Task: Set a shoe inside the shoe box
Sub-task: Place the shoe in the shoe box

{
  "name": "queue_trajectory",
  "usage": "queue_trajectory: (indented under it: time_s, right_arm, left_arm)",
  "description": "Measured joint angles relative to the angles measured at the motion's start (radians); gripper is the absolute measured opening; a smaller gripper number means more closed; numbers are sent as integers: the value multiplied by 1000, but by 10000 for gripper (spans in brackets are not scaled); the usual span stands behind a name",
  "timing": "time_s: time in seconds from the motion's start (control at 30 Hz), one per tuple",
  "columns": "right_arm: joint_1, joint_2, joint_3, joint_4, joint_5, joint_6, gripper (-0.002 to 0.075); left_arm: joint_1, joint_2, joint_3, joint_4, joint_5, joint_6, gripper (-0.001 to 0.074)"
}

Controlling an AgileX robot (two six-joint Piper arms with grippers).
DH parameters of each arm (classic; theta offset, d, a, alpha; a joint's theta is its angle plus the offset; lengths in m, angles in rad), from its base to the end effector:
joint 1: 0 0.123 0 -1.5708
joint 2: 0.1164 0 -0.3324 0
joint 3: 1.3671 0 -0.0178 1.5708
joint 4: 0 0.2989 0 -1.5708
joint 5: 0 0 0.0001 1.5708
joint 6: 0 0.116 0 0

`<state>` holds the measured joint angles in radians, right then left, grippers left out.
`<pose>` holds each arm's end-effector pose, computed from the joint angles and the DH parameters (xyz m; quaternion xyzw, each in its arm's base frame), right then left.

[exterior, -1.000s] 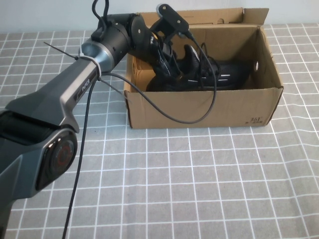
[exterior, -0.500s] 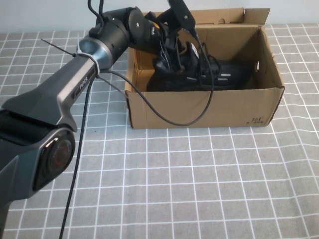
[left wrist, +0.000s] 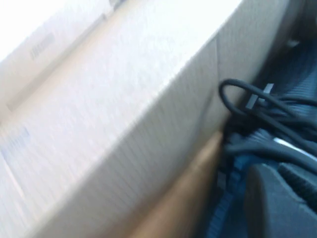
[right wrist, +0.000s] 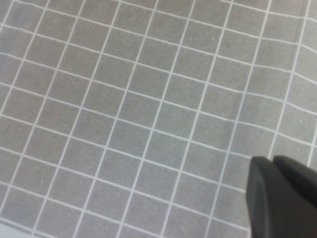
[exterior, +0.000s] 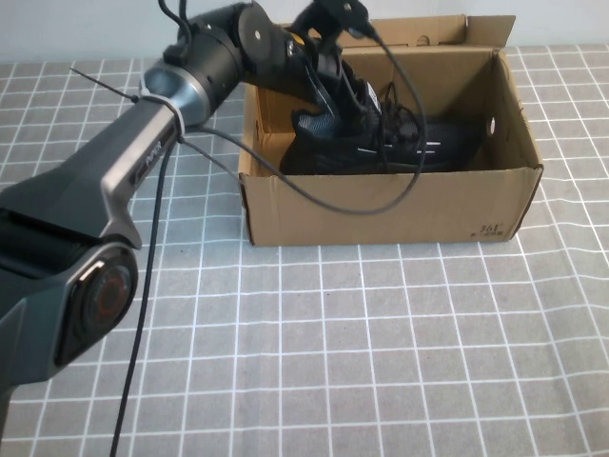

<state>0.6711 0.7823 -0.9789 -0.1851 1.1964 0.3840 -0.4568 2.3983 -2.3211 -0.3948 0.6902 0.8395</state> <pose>0.1262 0.0748 0.3939 -0.1389 0.9320 0.0823 0.3246 0.5780 -0.3157 0.2715 0.4683 0.7554 -0.0943 0.4485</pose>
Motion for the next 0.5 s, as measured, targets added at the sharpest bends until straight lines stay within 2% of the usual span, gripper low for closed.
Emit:
queue_trajectory:
  time_s: [0.2, 0.4, 0.5]
  right_arm:
    - [0, 0, 2, 0, -34, 0, -16]
    - [0, 0, 2, 0, -62, 0, -16]
    - [0, 0, 2, 0, -66, 0, -16]
  left_arm:
    - [2, -34, -90, 110, 222, -335, 99]
    - [2, -46, -135, 206, 324, -477, 220]
    - [2, -46, -135, 249, 380, -614, 259]
